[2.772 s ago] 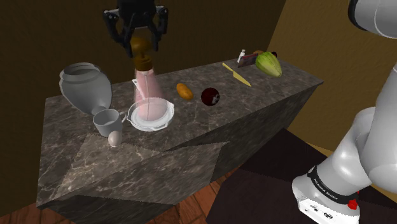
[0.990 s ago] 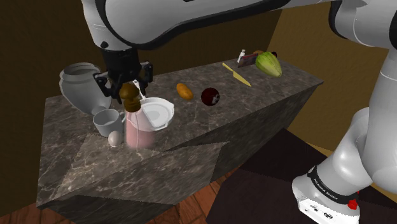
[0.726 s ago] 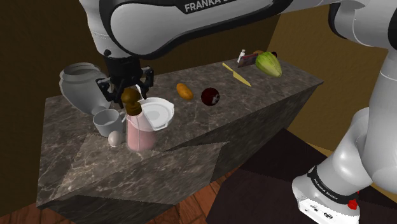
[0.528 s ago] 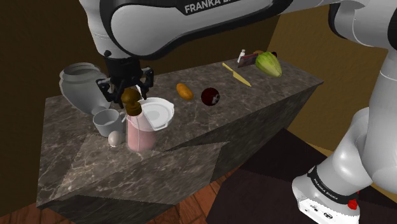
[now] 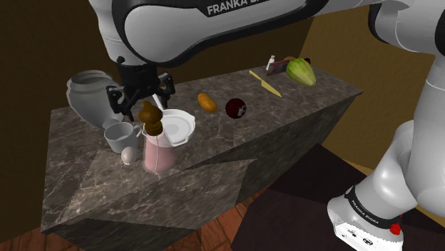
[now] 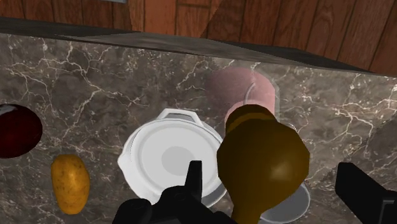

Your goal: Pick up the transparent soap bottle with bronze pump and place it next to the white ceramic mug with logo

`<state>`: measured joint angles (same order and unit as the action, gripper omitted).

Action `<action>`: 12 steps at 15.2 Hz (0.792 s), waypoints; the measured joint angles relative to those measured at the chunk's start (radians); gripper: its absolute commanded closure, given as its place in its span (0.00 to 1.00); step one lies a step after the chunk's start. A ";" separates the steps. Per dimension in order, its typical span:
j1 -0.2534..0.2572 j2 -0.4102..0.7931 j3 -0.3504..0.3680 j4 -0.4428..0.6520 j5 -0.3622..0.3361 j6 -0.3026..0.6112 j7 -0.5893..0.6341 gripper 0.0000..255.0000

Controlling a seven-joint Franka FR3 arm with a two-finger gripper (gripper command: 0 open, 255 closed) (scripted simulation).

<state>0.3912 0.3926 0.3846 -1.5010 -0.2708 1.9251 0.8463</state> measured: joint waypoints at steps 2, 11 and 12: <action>0.002 0.000 0.001 0.014 0.001 -0.014 -0.001 0.00; 0.011 -0.020 0.008 0.097 0.012 -0.115 -0.011 0.00; 0.011 -0.020 0.008 0.098 0.012 -0.115 -0.011 0.00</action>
